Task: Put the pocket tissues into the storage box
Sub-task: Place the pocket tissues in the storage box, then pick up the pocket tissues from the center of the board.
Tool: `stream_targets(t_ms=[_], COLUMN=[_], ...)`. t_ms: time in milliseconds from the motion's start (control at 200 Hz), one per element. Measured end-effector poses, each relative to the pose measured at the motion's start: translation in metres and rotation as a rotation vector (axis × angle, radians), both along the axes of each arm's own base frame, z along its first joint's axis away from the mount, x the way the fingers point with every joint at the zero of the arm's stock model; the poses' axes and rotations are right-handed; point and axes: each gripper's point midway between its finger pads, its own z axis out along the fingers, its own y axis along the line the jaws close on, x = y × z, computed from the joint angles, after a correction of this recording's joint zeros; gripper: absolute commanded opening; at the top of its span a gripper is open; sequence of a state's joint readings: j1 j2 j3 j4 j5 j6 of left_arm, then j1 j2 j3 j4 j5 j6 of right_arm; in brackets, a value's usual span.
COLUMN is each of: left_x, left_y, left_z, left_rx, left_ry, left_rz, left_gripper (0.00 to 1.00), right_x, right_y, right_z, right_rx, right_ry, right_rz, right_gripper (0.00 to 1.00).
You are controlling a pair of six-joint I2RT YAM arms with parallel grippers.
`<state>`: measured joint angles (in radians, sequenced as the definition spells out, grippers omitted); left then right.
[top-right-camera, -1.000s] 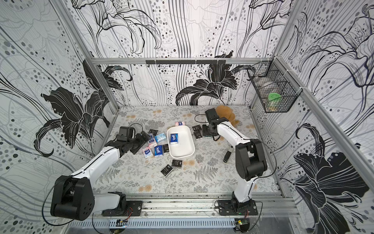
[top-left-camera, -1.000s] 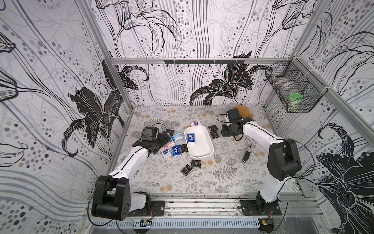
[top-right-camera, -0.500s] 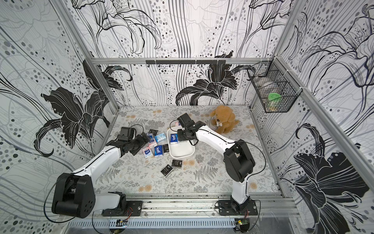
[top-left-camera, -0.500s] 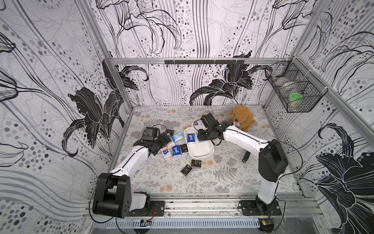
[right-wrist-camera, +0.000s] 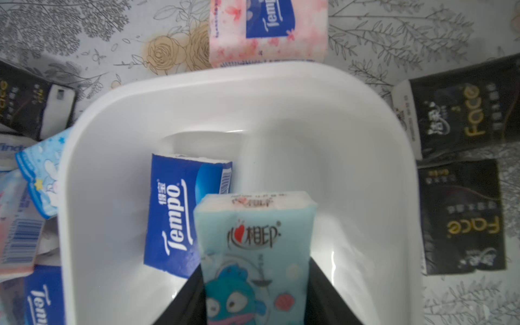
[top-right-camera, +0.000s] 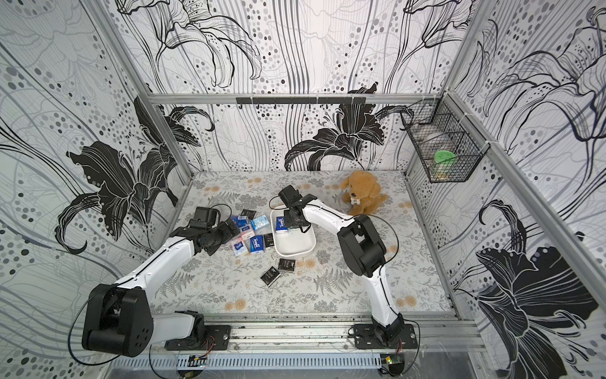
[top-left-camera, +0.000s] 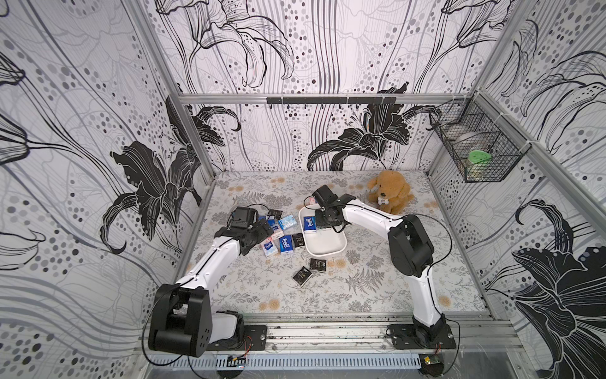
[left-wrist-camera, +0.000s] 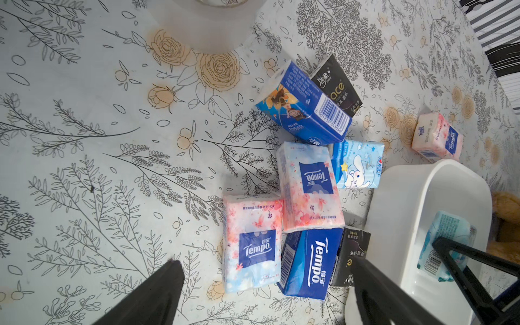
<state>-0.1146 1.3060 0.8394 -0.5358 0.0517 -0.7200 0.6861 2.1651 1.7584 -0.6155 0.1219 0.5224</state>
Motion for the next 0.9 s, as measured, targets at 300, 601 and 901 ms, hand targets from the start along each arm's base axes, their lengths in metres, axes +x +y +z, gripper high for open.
stream_targets(t_ms=[300, 601, 901], left_x=[0.006, 0.011, 0.032], left_y=[-0.006, -0.03, -0.052], left_z=[0.014, 0.001, -0.016], left_rx=[0.005, -0.012, 0.011], left_ry=[-0.024, 0.032, 0.096], left_rz=[-0.073, -0.161, -0.225], left_gripper=[0.98, 0.97, 0.85], right_x=[0.012, 0.001, -0.036], right_y=[0.012, 0.009, -0.025], right_z=[-0.006, 0.031, 0.078], right_rx=[0.016, 0.09, 0.131], right_ry=[0.002, -0.05, -0.114], right_rz=[-0.006, 0.006, -0.014], right_gripper=[0.76, 0.77, 0.78])
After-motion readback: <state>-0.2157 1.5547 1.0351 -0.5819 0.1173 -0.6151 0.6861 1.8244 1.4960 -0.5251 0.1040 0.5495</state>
